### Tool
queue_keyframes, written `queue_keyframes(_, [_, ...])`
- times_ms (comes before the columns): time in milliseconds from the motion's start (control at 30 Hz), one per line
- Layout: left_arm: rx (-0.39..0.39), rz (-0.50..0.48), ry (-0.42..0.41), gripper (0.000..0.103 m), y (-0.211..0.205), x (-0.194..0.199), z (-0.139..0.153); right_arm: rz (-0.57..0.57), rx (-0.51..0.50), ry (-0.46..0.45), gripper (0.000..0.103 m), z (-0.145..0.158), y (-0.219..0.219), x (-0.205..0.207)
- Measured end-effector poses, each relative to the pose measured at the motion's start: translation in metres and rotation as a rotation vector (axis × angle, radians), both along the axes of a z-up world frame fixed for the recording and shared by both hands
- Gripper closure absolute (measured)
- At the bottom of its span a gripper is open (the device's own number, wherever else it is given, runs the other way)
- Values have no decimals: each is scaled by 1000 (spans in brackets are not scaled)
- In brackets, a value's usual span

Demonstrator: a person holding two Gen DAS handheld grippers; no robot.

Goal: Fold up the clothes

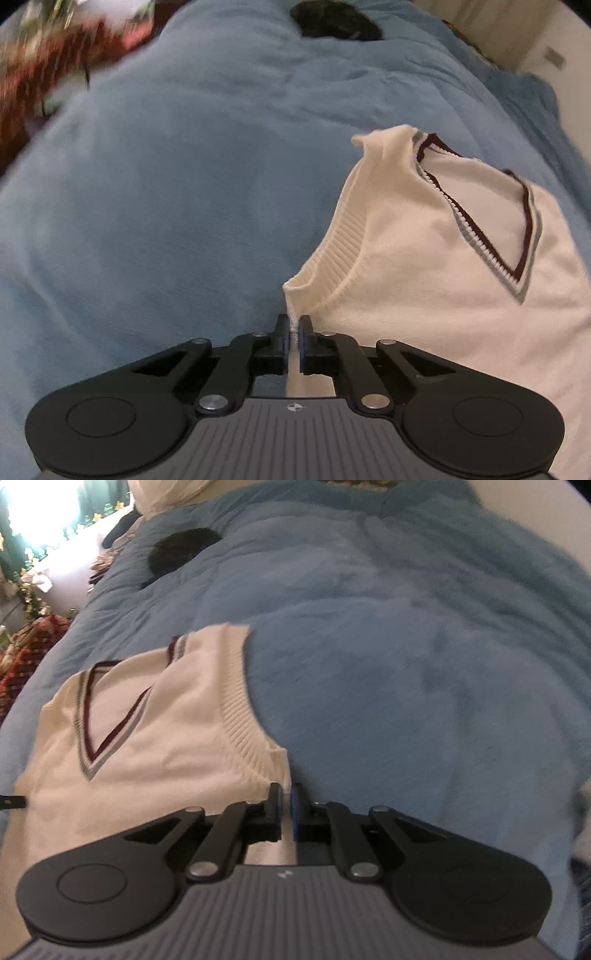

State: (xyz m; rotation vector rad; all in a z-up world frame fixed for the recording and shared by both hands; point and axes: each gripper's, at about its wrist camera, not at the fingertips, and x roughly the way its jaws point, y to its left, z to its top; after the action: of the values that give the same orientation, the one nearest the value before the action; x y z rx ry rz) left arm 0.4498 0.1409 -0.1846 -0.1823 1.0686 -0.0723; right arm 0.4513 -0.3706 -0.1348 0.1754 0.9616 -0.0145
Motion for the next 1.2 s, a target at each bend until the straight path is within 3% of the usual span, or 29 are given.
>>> queue_keyframes(167, [31, -25, 46, 97, 3, 6, -18, 19, -20, 46, 97, -23, -6, 9])
queue_keyframes(267, [54, -34, 71, 92, -3, 13, -20, 18, 29, 38, 93, -25, -13, 8])
queue_keyframes(333, [25, -28, 77, 88, 1, 13, -14, -1, 88, 34, 83, -17, -23, 3])
queue_keyframes(400, [2, -2, 81, 74, 9, 13, -6, -11, 106, 37, 72, -5, -29, -2])
queue_keyframes(467, [-13, 31, 61, 69, 18, 11, 6, -5, 90, 30, 69, 10, -34, -6])
queue_keyframes(567, [-42, 56, 17, 69, 25, 25, 27, 12, 66, 14, 68, 30, -39, 0])
queue_keyframes(733, [-89, 2, -70, 64, 9, 80, 44, 89, 72, -36, 68, 43, -26, 56])
queue_keyframes(833, [-121, -58, -99, 62, -13, 119, 37, 141, 87, -65, 68, 39, -8, 98])
queue_keyframes(1000, [-150, -86, -22, 66, -27, 172, 0, 190, 100, -60, 68, 19, 17, 155])
queue_keyframes(1200, [-260, -118, 36, 69, -25, 183, -23, 175, 117, -11, 66, -18, 21, 197])
